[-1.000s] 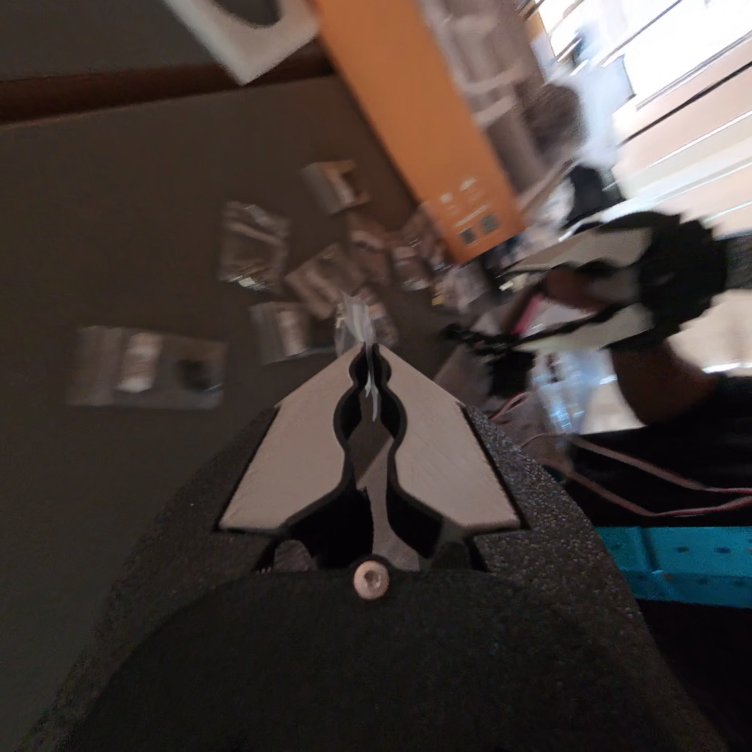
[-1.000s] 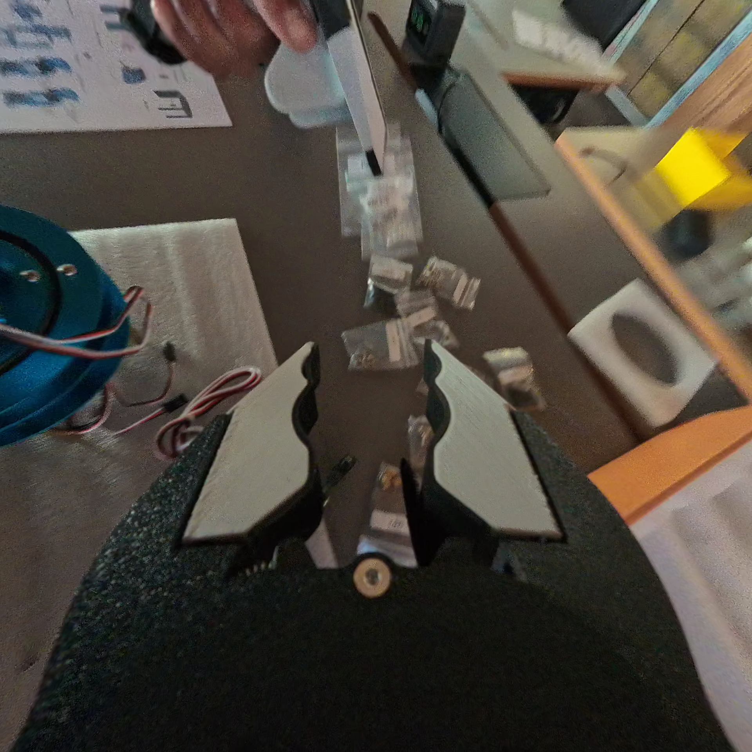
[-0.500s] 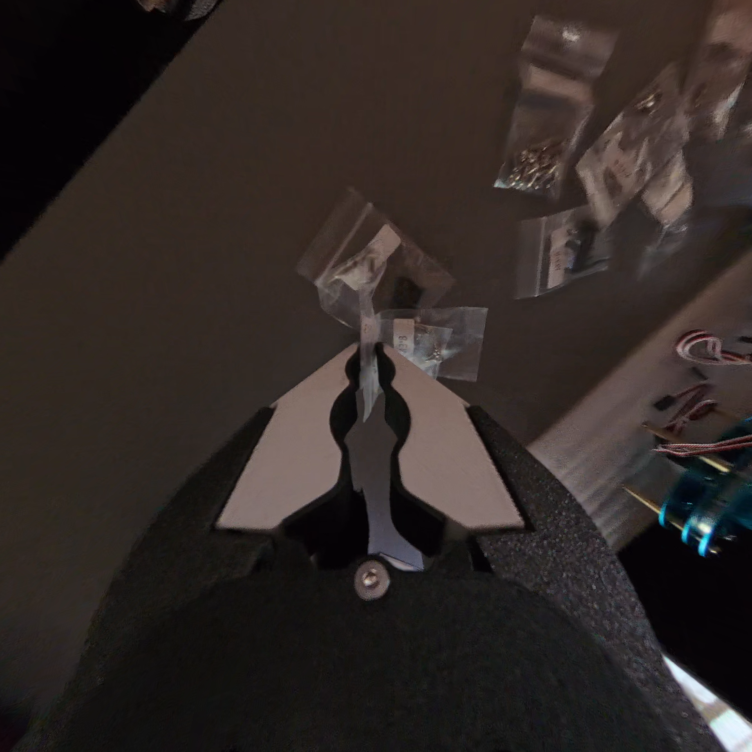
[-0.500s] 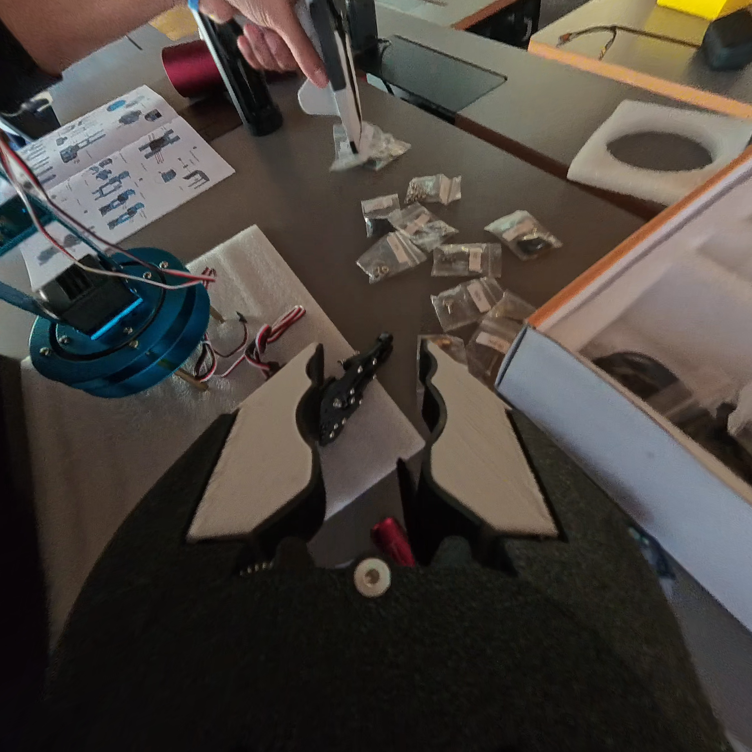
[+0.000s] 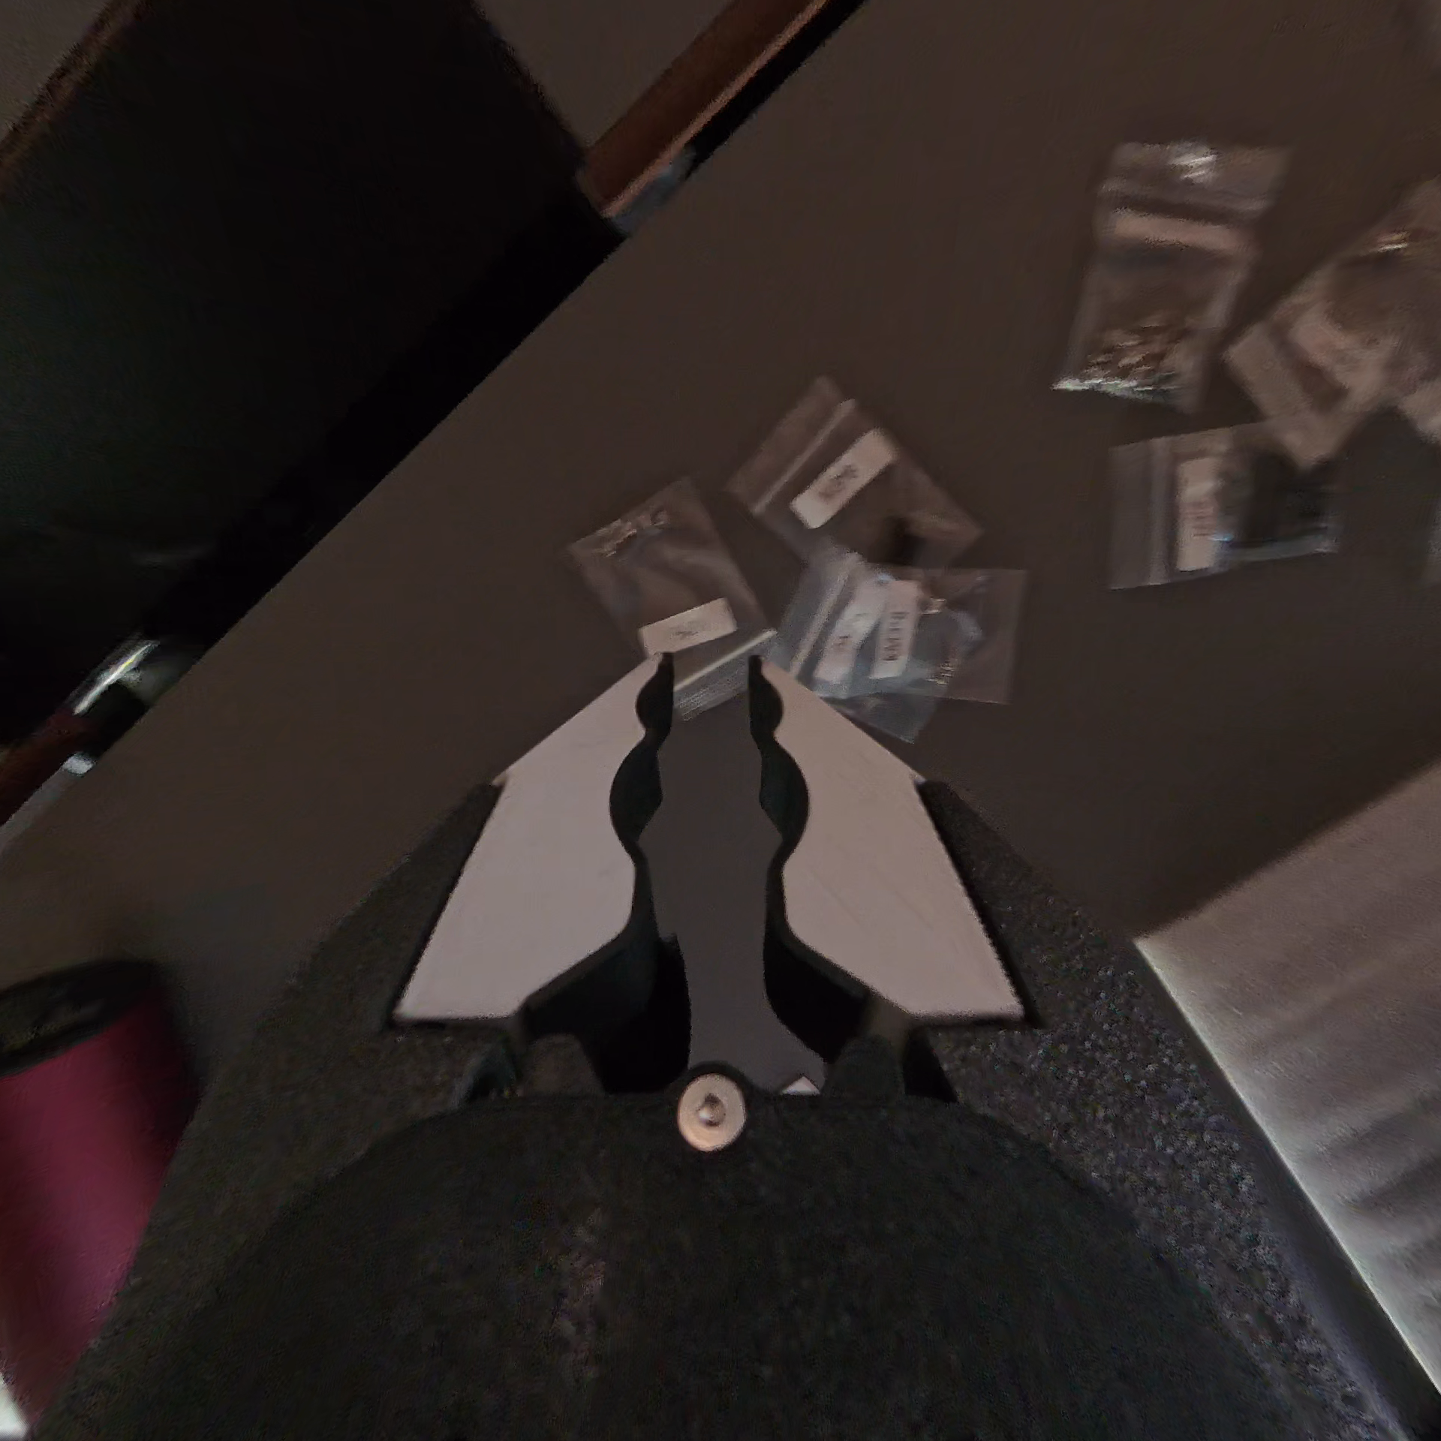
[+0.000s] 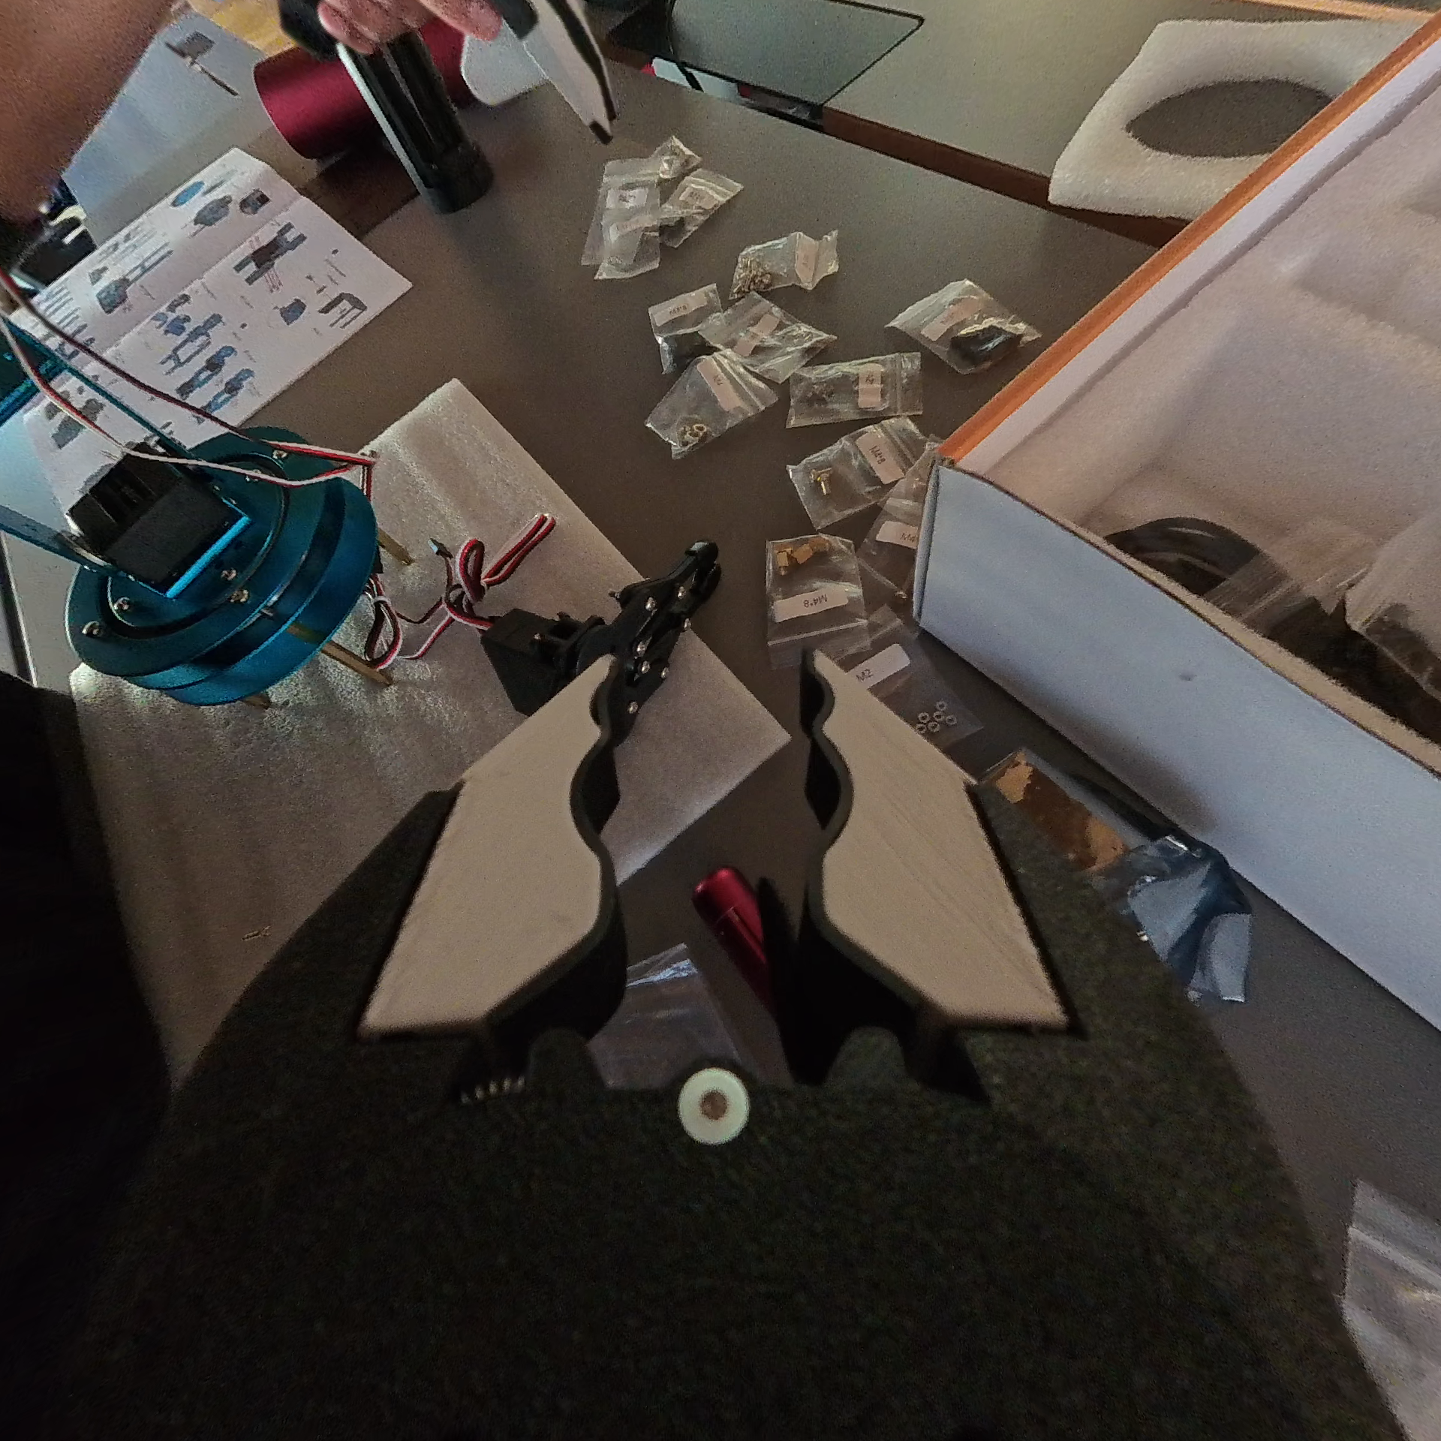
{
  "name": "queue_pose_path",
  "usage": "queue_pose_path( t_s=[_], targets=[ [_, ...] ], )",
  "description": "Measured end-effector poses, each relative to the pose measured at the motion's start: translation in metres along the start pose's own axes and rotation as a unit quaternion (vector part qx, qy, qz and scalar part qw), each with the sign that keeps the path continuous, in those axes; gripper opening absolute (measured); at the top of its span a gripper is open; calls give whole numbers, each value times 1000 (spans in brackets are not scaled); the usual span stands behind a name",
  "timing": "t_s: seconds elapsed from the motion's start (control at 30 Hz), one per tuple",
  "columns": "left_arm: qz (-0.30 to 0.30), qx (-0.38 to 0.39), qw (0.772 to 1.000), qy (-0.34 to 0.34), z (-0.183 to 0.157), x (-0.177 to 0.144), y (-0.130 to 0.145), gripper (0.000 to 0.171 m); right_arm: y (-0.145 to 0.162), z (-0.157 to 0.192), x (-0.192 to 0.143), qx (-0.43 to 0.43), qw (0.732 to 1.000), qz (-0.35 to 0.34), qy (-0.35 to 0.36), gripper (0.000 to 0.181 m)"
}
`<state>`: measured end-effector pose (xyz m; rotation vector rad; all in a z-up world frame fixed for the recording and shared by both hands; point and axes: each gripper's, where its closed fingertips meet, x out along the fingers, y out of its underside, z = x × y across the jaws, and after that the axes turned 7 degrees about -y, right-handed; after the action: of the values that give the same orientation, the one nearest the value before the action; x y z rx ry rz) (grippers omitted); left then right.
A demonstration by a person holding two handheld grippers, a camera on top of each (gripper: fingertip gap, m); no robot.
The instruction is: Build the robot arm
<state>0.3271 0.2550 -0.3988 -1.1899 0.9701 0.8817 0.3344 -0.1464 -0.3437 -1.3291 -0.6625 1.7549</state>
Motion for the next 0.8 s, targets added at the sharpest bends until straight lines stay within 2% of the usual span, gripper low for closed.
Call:
queue_pose_path(
  t_s=[0.07, 0.2, 0.33, 0.43, 0.6, 0.73, 0.8],
  targets=[
    [-4, -10, 1000, -4, 1, 3, 3, 22, -1, -1, 0, 3, 1000, 0, -3, 44],
    [-78, -22, 994, 73, -38, 1, -4, 25, 1, -4, -1, 5, 1000, 2, 3, 43],
    [-77, -21, 995, 54, -53, 23, 9, 25, 5, -6, 0, 23, 1000, 1, -3, 43],
    [-80, -51, 994, 57, -47, 21, 14, 25, 7, -7, 2, 30, 1000, 4, -6, 43],
    [-72, -60, 995, 37, -28, 17, 31, 26, 8, -7, 5, 37, 999, 4, -8, 42],
    [-81, -56, 995, 27, -24, 11, 26, 28, 8, -8, 6, 39, 999, 6, -5, 41],
    [-89, -46, 995, -1, -17, 7, 20, 30, 7, -8, 6, 39, 999, 6, -3, 40]
  ],
)
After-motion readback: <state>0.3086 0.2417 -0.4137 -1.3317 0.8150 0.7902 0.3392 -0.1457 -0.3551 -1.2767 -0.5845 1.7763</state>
